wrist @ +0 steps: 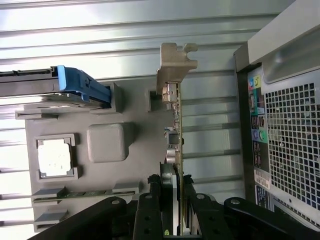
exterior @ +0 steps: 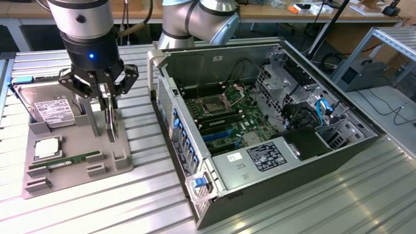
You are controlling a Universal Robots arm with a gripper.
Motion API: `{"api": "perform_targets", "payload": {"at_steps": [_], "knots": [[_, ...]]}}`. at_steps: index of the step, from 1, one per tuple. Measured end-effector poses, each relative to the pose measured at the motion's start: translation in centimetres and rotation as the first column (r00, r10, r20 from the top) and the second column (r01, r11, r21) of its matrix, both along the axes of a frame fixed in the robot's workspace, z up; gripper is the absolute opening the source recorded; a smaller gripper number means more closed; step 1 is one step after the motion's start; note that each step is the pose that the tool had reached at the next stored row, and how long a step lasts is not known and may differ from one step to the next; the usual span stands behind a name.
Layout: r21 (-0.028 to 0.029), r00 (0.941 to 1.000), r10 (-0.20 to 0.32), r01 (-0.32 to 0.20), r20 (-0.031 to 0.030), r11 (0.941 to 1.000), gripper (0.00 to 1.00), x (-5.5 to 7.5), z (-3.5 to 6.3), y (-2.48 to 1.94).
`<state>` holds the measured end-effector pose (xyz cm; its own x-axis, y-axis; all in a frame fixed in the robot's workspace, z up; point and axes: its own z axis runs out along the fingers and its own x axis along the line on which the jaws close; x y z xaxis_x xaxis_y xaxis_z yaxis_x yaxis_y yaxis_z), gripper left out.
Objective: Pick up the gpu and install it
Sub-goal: 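Pick up the gpu and move the gpu toward the slot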
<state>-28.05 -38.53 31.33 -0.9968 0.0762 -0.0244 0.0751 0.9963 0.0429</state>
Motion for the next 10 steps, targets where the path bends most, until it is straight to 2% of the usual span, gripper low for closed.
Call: {"api": "perform_targets", "payload": {"at_steps": [10], "knots": [[0.0001,1.0,0.0,0.0,0.0,1.0,0.28,0.0,1.13,0.0]]}}
